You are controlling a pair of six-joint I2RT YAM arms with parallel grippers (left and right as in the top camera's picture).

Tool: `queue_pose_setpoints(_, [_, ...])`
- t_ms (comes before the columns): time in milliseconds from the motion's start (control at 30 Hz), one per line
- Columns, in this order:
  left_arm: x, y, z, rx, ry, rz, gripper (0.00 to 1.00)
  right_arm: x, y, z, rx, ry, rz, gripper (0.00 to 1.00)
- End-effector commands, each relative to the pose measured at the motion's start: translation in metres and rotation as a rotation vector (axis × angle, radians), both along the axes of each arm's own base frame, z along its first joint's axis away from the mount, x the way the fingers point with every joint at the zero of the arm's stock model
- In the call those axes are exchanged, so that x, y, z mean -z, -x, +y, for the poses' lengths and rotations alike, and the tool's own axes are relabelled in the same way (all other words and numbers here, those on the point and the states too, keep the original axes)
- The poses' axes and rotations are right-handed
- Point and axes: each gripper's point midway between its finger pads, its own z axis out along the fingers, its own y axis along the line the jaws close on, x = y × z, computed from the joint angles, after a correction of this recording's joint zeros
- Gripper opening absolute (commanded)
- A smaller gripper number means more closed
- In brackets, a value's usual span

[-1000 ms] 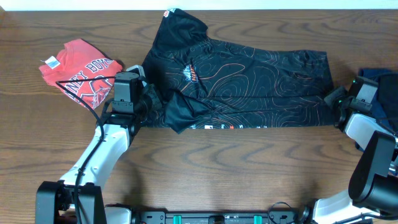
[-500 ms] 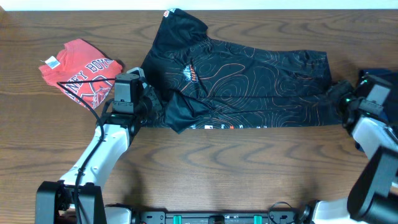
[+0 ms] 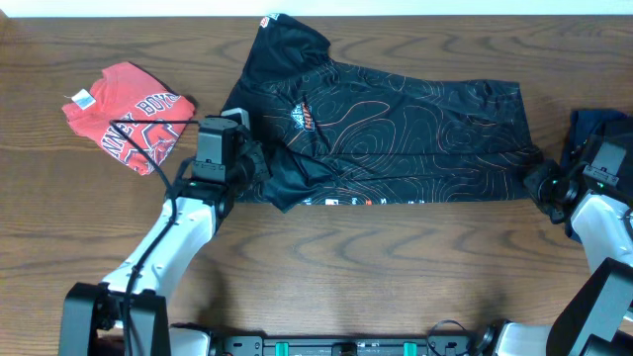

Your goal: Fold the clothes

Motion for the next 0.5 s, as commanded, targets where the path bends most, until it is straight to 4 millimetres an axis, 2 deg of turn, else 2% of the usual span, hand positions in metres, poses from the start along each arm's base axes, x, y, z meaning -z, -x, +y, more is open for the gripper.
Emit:
queue_pose_setpoints(0, [0.01, -0.004, -0.007, 0.043, -0.022, 0.008, 0.32, 0.002, 0.001, -0.007, -0.016, 0.044, 0.018, 0.11])
queue_pose_setpoints(167, [0.026, -0.01, -0.019, 0.074, -0.015, 0.011, 0.32, 0.01, 0.002, -0.006, -0.034, 0.045, 0.039, 0.09])
queue_pose_setpoints(467, [0.048, -0.02, -0.021, 0.074, -0.015, 0.015, 0.32, 0.046, 0.008, -0.003, -0.044, 0.006, 0.125, 0.09])
